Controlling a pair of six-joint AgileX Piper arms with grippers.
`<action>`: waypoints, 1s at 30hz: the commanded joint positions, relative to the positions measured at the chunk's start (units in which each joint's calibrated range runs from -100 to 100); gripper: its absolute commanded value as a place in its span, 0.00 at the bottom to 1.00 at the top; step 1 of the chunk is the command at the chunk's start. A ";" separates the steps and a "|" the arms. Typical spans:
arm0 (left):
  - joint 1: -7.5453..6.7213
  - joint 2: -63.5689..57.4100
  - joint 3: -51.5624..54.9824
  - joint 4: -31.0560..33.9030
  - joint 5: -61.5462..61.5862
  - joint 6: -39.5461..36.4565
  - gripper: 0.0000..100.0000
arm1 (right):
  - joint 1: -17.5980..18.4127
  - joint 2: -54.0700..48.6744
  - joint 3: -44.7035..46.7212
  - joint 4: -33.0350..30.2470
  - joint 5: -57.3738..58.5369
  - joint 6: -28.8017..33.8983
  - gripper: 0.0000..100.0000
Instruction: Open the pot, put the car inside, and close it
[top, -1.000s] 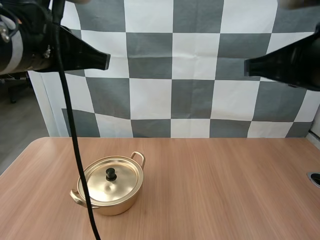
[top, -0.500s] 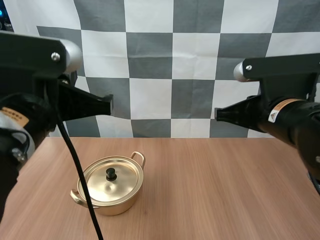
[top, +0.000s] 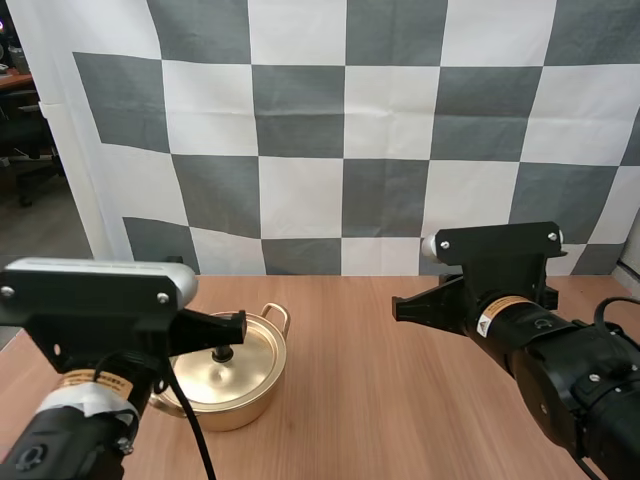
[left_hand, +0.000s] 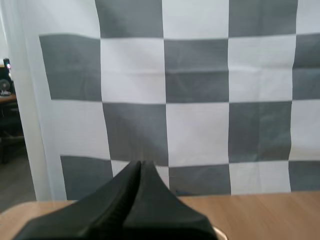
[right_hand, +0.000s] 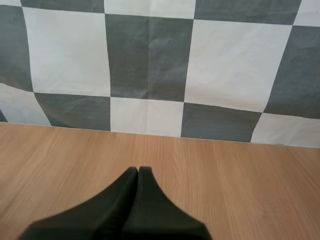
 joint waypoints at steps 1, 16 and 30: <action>-0.03 0.00 8.37 -0.06 -1.72 0.02 0.00 | 0.02 0.04 0.17 0.04 0.17 0.02 0.00; 0.19 0.00 8.37 1.00 10.49 0.02 0.00 | 0.02 -11.02 9.31 0.04 -4.81 -0.08 0.00; 0.19 0.00 8.37 1.33 9.84 0.02 0.00 | -3.11 -25.85 16.43 0.04 -8.10 -0.08 0.00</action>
